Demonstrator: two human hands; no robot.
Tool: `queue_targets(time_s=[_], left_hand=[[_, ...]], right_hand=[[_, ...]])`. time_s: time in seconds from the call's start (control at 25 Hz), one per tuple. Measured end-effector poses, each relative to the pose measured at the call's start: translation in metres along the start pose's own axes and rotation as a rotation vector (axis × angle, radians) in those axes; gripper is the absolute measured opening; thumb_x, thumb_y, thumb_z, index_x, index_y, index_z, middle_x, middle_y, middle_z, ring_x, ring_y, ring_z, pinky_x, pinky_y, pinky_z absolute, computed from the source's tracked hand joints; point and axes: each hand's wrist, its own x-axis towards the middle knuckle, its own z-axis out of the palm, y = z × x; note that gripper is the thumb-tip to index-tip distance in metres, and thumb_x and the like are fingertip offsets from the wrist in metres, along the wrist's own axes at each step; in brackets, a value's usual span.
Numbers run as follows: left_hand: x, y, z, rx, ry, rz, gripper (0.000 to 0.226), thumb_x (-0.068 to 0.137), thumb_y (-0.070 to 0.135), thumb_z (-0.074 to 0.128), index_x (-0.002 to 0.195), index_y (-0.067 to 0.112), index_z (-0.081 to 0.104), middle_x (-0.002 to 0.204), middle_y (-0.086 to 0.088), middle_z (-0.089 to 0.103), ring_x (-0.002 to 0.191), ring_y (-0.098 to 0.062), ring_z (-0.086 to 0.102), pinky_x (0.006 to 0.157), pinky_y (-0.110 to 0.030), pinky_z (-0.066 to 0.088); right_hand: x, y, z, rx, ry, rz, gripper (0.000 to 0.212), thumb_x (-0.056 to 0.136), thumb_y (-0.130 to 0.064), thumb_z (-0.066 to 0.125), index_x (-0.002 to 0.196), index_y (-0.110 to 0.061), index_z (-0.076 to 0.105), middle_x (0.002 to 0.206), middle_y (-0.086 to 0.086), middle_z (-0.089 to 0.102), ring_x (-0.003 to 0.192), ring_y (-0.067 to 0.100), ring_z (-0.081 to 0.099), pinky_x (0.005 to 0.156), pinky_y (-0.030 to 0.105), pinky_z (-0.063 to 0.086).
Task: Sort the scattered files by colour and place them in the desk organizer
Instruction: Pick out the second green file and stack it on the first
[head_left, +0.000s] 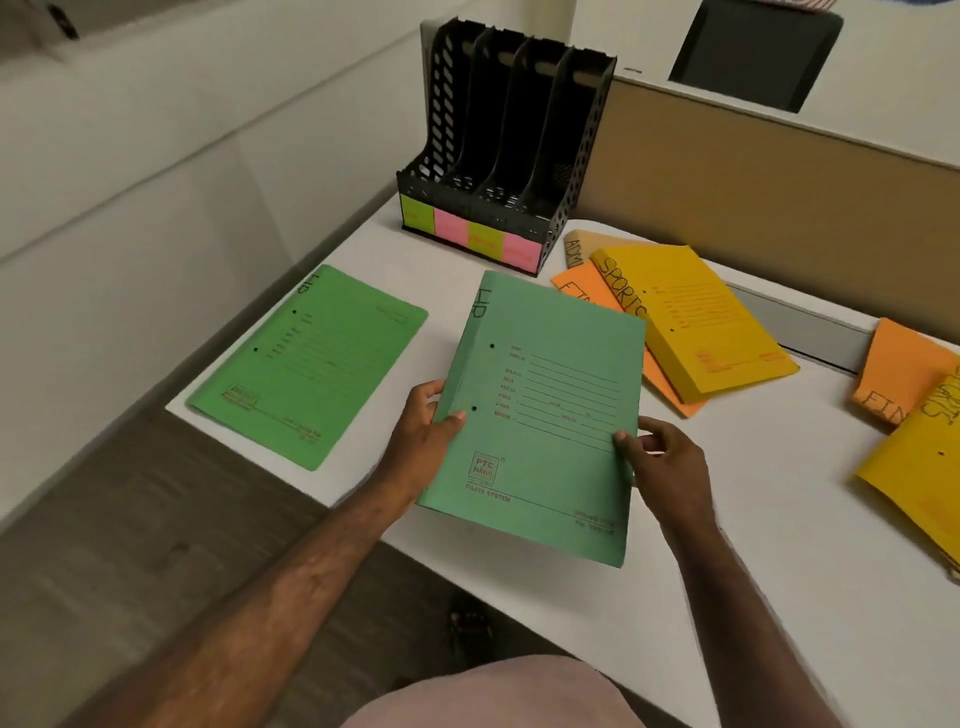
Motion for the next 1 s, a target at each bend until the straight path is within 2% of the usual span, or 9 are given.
queue_targets(time_s=[0.16,0.32,0.52,0.6,0.68,0.84,0.92,1.0], left_hand=[[0.013,-0.008,-0.022,0.016,0.082,-0.018,0.023,0.105,0.02,0.061,0.12,0.037,0.058,0.123,0.002,0.076,0.105,-0.022,0.077,0.09,-0.051,0.064],[0.025,-0.012,-0.051,0.053,0.155,-0.009,0.023,0.104,0.025,0.064,0.114,0.046,0.061,0.11,0.011,0.078,0.095,-0.014,0.079,0.077,-0.036,0.065],[0.045,-0.017,-0.097,0.105,0.199,0.019,0.025,0.103,0.026,0.067,0.124,0.04,0.063,0.107,0.015,0.076,0.093,-0.006,0.077,0.07,-0.022,0.062],[0.054,-0.017,-0.12,0.121,0.187,0.027,0.032,0.102,0.027,0.067,0.134,0.031,0.065,0.11,0.014,0.077,0.094,-0.006,0.077,0.075,-0.026,0.064],[0.064,-0.017,-0.144,0.139,0.179,0.034,0.039,0.102,0.027,0.068,0.14,0.025,0.063,0.117,0.011,0.075,0.099,-0.009,0.077,0.086,-0.034,0.064],[0.089,-0.019,-0.2,0.188,0.177,0.036,0.04,0.102,0.027,0.068,0.142,0.024,0.062,0.125,0.004,0.073,0.107,-0.015,0.075,0.093,-0.044,0.064],[0.102,-0.021,-0.226,0.208,0.182,0.031,0.044,0.102,0.027,0.068,0.145,0.022,0.059,0.129,0.001,0.07,0.11,-0.016,0.073,0.093,-0.045,0.063],[0.115,-0.024,-0.251,0.211,0.182,0.027,0.045,0.102,0.025,0.068,0.146,0.021,0.058,0.125,0.006,0.071,0.108,-0.01,0.072,0.093,-0.04,0.063]], right_hand=[[0.019,-0.014,0.03,-0.02,-0.062,-0.027,0.038,0.098,-0.041,0.073,0.131,-0.023,0.069,0.098,-0.004,0.074,0.093,0.019,0.073,0.085,0.048,0.062],[0.028,-0.024,0.06,0.016,-0.12,-0.006,0.039,0.098,-0.041,0.074,0.131,-0.022,0.068,0.099,-0.004,0.074,0.095,0.02,0.074,0.087,0.055,0.063],[0.031,-0.043,0.107,0.009,-0.13,-0.012,0.034,0.097,-0.041,0.076,0.126,-0.024,0.069,0.095,-0.005,0.074,0.09,0.02,0.074,0.084,0.056,0.063],[0.027,-0.053,0.128,0.016,-0.115,-0.004,0.033,0.096,-0.04,0.076,0.124,-0.023,0.07,0.095,-0.005,0.074,0.09,0.022,0.074,0.084,0.056,0.063],[0.022,-0.063,0.15,0.022,-0.104,0.007,0.032,0.097,-0.04,0.076,0.123,-0.023,0.07,0.094,-0.005,0.074,0.089,0.023,0.074,0.084,0.056,0.062],[0.014,-0.086,0.201,0.039,-0.124,0.033,0.035,0.098,-0.041,0.075,0.127,-0.022,0.069,0.097,-0.003,0.074,0.092,0.025,0.073,0.086,0.057,0.062],[0.01,-0.097,0.225,0.044,-0.139,0.039,0.034,0.097,-0.04,0.075,0.126,-0.023,0.068,0.097,-0.002,0.074,0.092,0.024,0.073,0.087,0.056,0.062],[0.009,-0.109,0.25,0.041,-0.149,0.051,0.036,0.097,-0.039,0.076,0.127,-0.023,0.068,0.096,-0.003,0.073,0.09,0.024,0.073,0.086,0.055,0.062]])
